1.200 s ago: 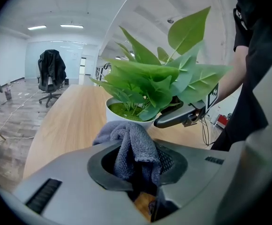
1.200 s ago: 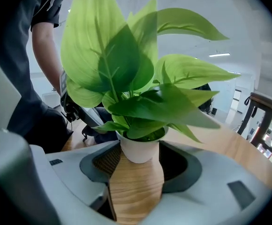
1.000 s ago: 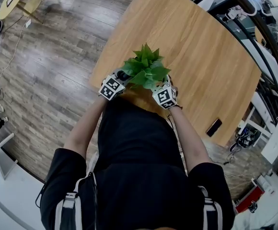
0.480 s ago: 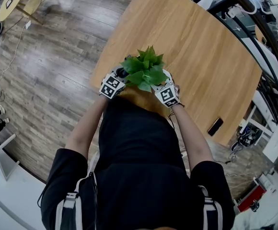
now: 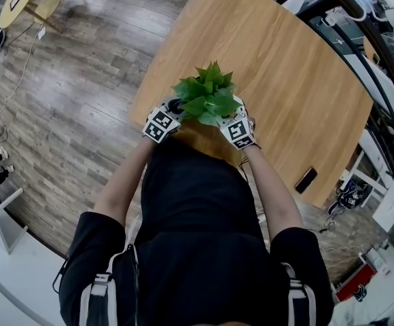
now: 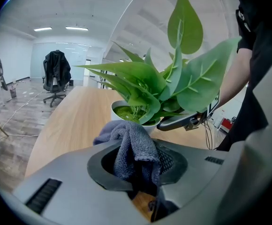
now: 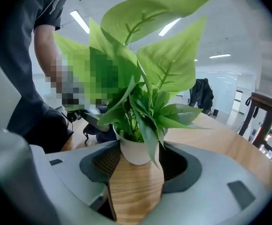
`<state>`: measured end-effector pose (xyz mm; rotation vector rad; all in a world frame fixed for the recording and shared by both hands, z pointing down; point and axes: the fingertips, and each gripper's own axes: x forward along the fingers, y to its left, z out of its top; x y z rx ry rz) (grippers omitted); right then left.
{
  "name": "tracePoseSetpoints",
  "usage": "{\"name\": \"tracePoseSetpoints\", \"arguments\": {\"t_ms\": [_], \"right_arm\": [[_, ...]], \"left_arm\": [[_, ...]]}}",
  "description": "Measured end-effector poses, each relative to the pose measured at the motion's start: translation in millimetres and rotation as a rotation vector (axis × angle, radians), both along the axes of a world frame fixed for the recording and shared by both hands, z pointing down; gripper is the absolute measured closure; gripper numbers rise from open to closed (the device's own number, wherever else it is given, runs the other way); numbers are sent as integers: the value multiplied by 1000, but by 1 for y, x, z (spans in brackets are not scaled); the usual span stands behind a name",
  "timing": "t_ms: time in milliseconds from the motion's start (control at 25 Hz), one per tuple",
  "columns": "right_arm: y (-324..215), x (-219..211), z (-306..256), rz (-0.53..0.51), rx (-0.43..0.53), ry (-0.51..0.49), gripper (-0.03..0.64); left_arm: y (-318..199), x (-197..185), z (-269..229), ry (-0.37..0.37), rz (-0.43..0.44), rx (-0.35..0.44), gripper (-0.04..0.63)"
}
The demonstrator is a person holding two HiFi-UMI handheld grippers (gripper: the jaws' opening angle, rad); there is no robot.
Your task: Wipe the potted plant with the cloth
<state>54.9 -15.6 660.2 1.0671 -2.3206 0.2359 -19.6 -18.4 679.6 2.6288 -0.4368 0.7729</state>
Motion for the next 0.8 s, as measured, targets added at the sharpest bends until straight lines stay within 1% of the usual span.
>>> {"name": "tracePoseSetpoints", "arguments": {"t_ms": [160, 400, 560, 800], "right_arm": [[8, -3, -2, -19, 9, 26, 374], [32, -14, -2, -63, 14, 15, 374], [20, 4, -1, 28, 9, -4, 374], [3, 2, -5, -18, 18, 7, 374]], "left_arm": [[-6, -2, -1, -2, -23, 7, 482], [-20, -8, -3, 5, -76, 3, 483], [-25, -8, -2, -2, -76, 9, 483], [-23, -3, -2, -8, -65, 7, 483]]}}
